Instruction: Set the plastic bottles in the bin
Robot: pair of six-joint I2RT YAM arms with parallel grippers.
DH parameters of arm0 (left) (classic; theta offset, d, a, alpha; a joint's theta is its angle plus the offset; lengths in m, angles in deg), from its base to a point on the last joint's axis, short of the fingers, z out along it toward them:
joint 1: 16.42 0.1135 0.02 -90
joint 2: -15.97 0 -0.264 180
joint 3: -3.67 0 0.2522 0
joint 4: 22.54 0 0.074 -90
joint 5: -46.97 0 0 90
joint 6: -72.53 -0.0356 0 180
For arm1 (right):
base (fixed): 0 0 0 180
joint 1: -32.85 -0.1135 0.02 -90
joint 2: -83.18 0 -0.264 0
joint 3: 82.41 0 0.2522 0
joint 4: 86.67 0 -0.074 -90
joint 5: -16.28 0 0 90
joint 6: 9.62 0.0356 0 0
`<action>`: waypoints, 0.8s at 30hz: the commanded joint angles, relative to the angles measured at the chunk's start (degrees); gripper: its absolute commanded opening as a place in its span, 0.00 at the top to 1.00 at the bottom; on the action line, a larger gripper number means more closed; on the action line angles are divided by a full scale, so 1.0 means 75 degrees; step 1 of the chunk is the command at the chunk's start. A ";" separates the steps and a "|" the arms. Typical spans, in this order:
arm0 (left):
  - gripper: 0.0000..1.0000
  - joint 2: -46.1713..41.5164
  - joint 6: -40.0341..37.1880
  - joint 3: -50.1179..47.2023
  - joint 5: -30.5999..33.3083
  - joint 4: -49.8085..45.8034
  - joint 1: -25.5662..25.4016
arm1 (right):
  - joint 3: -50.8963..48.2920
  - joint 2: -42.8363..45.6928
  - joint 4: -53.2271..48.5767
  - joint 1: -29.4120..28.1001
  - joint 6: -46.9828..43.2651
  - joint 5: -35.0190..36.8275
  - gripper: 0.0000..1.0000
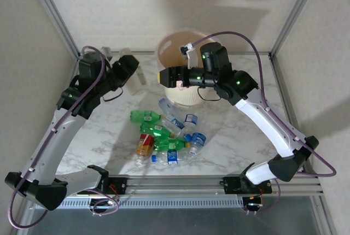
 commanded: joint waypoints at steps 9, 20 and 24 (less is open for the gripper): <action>0.48 0.0026 0.1851 -0.0737 -0.3024 0.5046 0.0035 | 0.0041 0.0135 0.1104 -0.0061 0.0264 -0.1852 0.01; 0.47 -0.0419 0.2920 -0.1481 -0.3393 0.7341 -0.0026 | -0.0191 0.0066 0.2484 -0.0041 0.1169 -0.2668 0.01; 0.47 -0.0490 0.3081 -0.1597 -0.3384 0.7768 -0.0139 | -0.0402 -0.0008 0.3179 -0.0055 0.1617 -0.3156 0.01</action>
